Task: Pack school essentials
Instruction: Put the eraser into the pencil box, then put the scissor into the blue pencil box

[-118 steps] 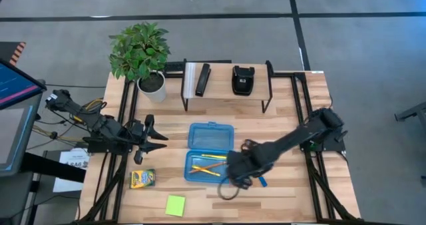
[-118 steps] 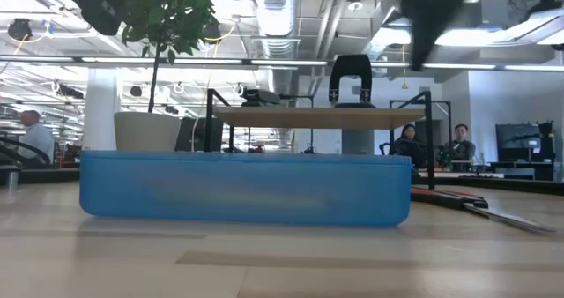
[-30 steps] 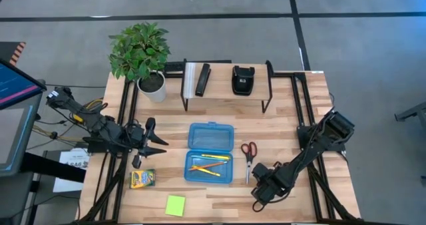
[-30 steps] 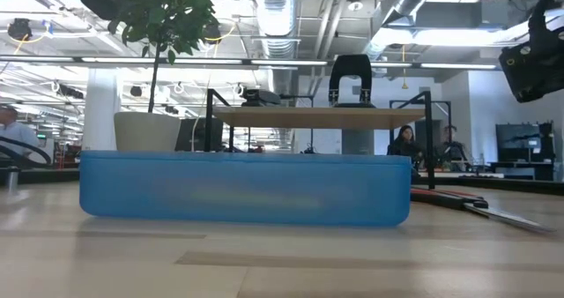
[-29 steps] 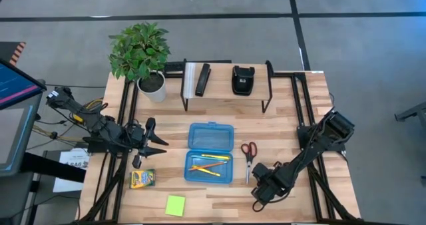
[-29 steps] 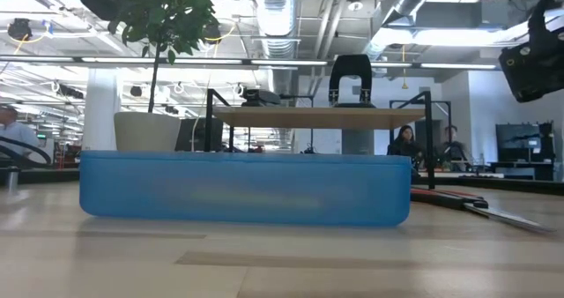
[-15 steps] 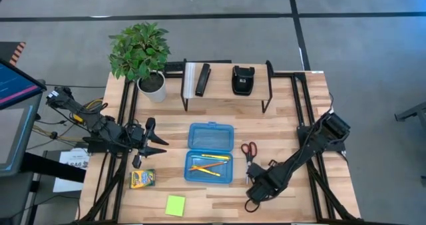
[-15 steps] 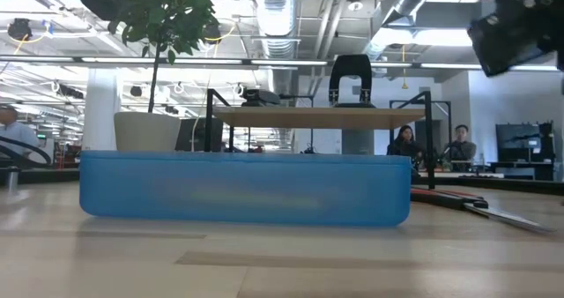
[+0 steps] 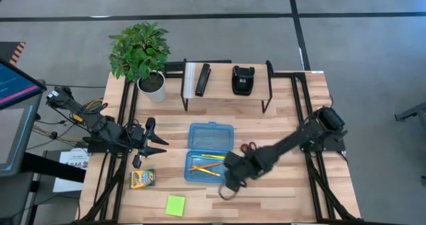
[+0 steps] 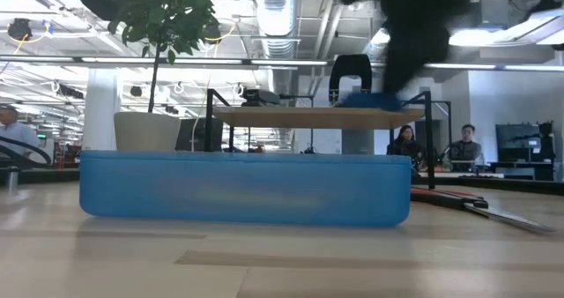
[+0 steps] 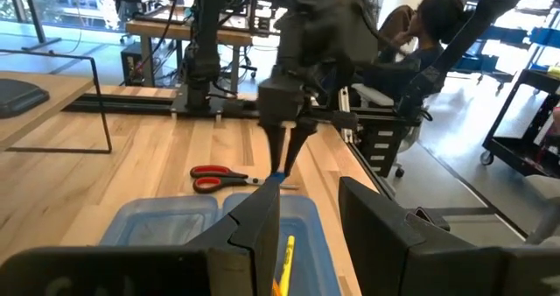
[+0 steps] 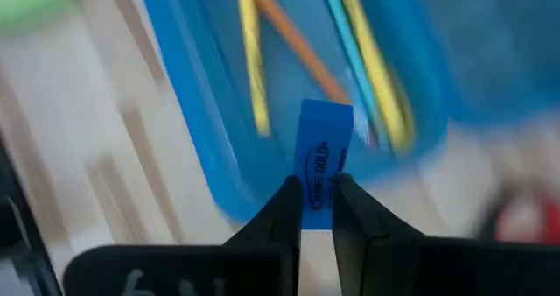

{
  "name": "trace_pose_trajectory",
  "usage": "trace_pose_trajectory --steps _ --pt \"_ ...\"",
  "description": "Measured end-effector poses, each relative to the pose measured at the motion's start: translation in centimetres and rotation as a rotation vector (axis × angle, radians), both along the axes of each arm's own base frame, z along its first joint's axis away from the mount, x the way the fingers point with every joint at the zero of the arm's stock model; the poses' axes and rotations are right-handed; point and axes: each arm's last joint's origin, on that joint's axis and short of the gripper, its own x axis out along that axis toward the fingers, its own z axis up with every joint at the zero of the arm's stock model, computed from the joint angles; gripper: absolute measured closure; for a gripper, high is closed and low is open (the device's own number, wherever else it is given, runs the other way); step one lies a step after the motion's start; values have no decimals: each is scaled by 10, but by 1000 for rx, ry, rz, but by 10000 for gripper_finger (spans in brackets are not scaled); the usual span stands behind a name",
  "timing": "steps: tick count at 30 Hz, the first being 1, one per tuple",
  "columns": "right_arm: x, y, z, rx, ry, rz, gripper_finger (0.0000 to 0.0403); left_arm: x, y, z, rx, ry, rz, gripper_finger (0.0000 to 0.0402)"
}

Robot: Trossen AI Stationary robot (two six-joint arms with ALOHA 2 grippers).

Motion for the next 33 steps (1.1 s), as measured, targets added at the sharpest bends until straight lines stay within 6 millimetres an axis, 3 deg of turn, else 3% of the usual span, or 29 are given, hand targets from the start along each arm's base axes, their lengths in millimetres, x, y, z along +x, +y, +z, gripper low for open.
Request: trace_pose_trajectory --steps 4,11,18,22,26,33 --pt "25 -22 2 9 -107 66 353 0 0 0 -1 2 0 294" --pt "36 -43 -6 14 -92 102 327 0 0 -1 2 6 0 294" --pt "36 -43 -4 24 -101 90 215 0 0 -1 4 7 -1 294" --pt "36 -41 -3 31 -103 85 171 0 0 -1 4 7 -1 294" --pt "29 -35 -6 45 -54 38 164 0 0 -1 4 7 -1 294" --pt "8 -20 -9 -82 30 -85 175 0 0 -1 10 6 -2 294"
